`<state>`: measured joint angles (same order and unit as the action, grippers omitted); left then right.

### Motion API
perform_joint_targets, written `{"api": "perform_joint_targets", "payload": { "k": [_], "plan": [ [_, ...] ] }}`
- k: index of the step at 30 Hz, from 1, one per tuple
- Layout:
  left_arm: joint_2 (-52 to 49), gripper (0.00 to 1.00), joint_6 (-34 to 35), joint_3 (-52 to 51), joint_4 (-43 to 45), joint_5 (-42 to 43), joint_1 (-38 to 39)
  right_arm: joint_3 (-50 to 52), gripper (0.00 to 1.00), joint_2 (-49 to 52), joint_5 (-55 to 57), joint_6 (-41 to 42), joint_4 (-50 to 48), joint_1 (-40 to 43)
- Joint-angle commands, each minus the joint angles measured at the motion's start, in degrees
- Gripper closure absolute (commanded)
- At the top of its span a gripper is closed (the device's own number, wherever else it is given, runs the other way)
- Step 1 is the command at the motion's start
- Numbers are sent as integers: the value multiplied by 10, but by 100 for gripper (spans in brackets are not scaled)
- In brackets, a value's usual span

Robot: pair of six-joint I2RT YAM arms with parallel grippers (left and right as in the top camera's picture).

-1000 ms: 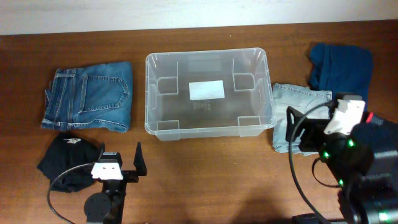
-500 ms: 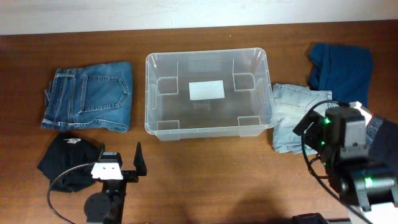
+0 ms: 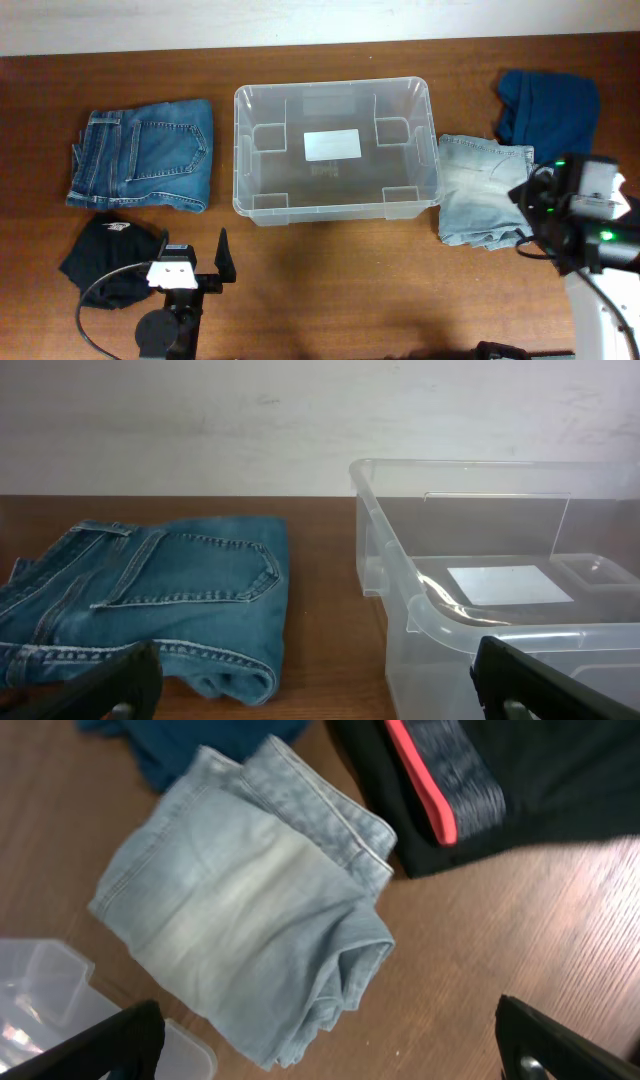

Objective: Pack container
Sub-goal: 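Move the right gripper over the folded light blue jeans and descend, then close the right gripper on the light blue jeans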

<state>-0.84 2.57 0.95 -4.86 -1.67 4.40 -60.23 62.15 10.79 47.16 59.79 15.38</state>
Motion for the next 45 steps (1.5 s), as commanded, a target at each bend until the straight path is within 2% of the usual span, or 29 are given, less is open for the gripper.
{"api": "perform_joint_targets", "payload": {
  "k": [1,5,7,10,15,30,39,45],
  "plan": [
    [5,1,-9,-4,1,5,-2,-3,2,29,-103,-43,-2,75],
    [5,1,-9,-4,2,5,-2,22,2,64,-121,-87,-13,123],
    [5,1,-9,-4,1,5,-2,43,1,87,-172,-110,-33,140],
    [5,1,-9,-4,1,5,-2,72,2,113,-240,-110,-68,146],
    [5,1,-9,-4,1,5,-2,118,2,132,-251,-109,-120,146],
    [5,1,-9,-4,1,5,-2,345,2,132,-304,-109,-412,142],
    [5,1,-9,-4,1,5,-2,371,1,132,-308,-99,-500,119],
    [5,1,-9,-4,2,5,-2,371,0,132,-301,-43,-522,118]
  ]
}}
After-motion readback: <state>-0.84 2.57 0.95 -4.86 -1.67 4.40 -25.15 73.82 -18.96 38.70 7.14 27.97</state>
